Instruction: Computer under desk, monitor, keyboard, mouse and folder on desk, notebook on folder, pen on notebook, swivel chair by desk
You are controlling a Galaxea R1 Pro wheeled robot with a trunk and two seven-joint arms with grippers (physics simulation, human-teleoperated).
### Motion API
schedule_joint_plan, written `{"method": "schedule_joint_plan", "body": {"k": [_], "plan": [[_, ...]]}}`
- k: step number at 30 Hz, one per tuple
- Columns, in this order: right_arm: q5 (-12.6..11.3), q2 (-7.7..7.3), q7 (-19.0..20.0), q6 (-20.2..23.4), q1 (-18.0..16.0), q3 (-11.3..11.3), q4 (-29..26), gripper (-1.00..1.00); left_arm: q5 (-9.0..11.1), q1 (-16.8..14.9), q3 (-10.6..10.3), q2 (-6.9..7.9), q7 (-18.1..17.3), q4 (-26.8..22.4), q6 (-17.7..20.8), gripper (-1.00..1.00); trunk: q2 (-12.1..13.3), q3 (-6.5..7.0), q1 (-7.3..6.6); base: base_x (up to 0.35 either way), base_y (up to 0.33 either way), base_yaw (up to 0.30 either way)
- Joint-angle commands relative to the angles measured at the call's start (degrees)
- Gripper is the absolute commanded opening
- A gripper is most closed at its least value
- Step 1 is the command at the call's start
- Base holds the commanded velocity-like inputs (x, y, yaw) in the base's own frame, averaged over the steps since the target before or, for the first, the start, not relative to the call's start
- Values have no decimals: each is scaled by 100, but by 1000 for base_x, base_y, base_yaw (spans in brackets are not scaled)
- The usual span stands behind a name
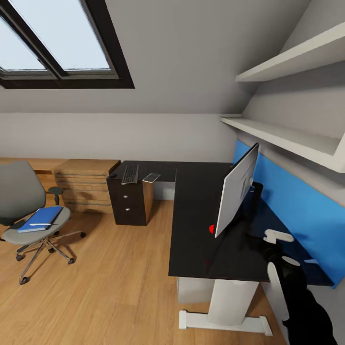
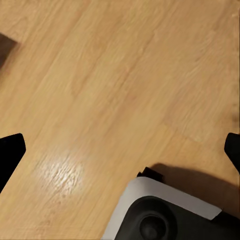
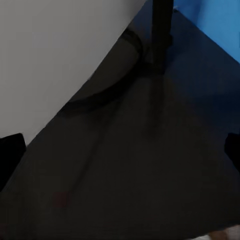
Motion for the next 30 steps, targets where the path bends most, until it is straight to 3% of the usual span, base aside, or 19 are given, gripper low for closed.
{"method": "schedule_joint_plan", "body": {"k": [1,2,4,5,7,13,15,17,25,26,29,30], "plan": [[-63,41,-32,89,20,21,-115,100,24,-41,-43,78,242,-460,361,100,-5,-7,1,0,0,0],[-76,78,-24,90,29,33,-170,100,22,-164,-44,120,493,-817,813,100,-5,-7,1,0,0,0],[-82,134,-21,86,34,47,-205,100,21,-324,-44,147,725,-1137,1260,100,-5,-7,1,0,0,0],[-84,236,-18,81,39,62,-247,100,20,-554,-44,168,988,-1514,1861,100,-5,-7,1,0,0,0],[-86,353,-10,69,52,77,-272,100,31,-883,-44,170,1215,-1871,2536,100,-5,-7,1,0,0,0],[-90,401,-13,43,63,90,-271,100,25,-974,-46,163,1266,-1908,2672,100,-5,-8,1,0,0,0],[-94,447,-8,30,153,95,-260,100,6,-991,-45,174,1274,-1646,2608,100,-5,-8,1,0,103,-16],[-94,450,-5,22,191,110,-255,100,21,-992,-52,176,1272,-1600,2297,100,-5,-5,1,48,248,-100],[-80,451,-17,13,193,111,-255,100,27,-992,-52,177,1276,-1596,2273,100,-5,-3,1,129,297,-31],[-53,443,-22,-253,196,103,-236,100,20,-992,-53,175,1276,-1509,2262,100,-5,-3,1,126,60,0],[-39,439,-21,-478,205,103,-178,100,4,-992,-58,171,1276,-1427,2261,100,-5,-3,1,72,35,0],[40,435,-29,-952,212,106,15,100,-4,-992,-60,168,1276,-1384,2260,100,-5,-3,1,13,6,0]]}}
